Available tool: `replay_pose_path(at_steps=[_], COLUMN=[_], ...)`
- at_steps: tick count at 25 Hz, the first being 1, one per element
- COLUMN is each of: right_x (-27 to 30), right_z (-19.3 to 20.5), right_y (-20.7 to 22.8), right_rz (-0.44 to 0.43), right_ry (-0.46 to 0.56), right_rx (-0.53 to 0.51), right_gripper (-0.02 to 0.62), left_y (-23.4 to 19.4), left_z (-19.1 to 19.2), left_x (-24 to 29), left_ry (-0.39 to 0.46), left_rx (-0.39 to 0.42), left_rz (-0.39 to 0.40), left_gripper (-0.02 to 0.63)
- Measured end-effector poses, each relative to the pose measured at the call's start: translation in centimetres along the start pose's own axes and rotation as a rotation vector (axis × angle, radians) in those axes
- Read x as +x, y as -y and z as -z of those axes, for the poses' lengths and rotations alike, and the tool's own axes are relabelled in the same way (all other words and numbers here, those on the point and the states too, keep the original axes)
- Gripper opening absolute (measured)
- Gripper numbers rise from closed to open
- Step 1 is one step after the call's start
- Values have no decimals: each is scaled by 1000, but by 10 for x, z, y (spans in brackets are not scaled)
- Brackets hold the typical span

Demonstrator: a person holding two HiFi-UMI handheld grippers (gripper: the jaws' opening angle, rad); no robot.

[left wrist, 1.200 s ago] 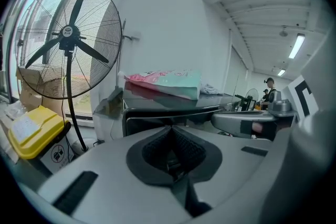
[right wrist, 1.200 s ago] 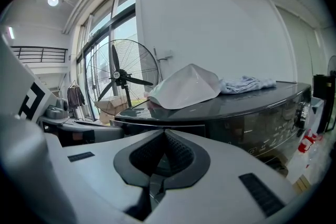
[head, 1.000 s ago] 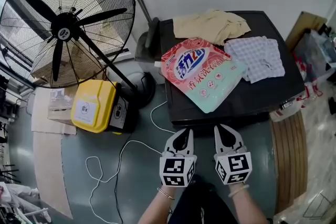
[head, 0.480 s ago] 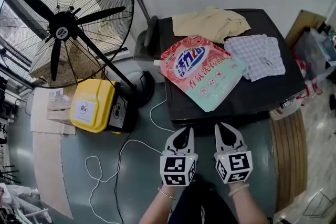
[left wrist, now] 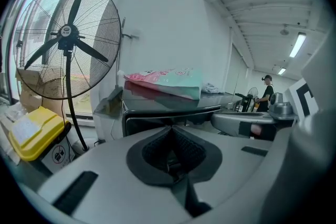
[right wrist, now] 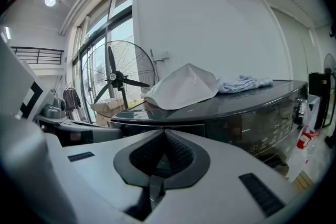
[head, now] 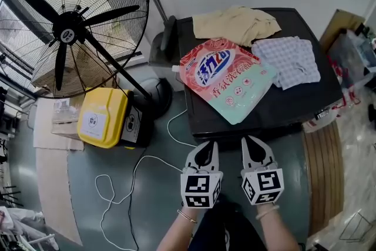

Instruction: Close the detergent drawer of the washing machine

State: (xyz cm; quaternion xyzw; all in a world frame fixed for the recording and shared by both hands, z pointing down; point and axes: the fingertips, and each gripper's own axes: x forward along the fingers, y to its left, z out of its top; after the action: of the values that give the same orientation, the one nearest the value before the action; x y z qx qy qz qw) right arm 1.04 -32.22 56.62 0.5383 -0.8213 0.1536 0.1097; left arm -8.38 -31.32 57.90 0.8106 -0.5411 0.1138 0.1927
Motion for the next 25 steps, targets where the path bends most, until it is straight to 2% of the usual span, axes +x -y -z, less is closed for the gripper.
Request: replay_pose_path(at_steps=[25], right_x=[11], right_z=[-4], right_y=[2], right_rz=[-20], right_ry=[10], right_rx=[57], right_gripper=[26], left_y=[-7], left_z=[-4], left_x=[11], left_ry=[-13], left_rx=[-11], left_rz=[-1], left_gripper=[14])
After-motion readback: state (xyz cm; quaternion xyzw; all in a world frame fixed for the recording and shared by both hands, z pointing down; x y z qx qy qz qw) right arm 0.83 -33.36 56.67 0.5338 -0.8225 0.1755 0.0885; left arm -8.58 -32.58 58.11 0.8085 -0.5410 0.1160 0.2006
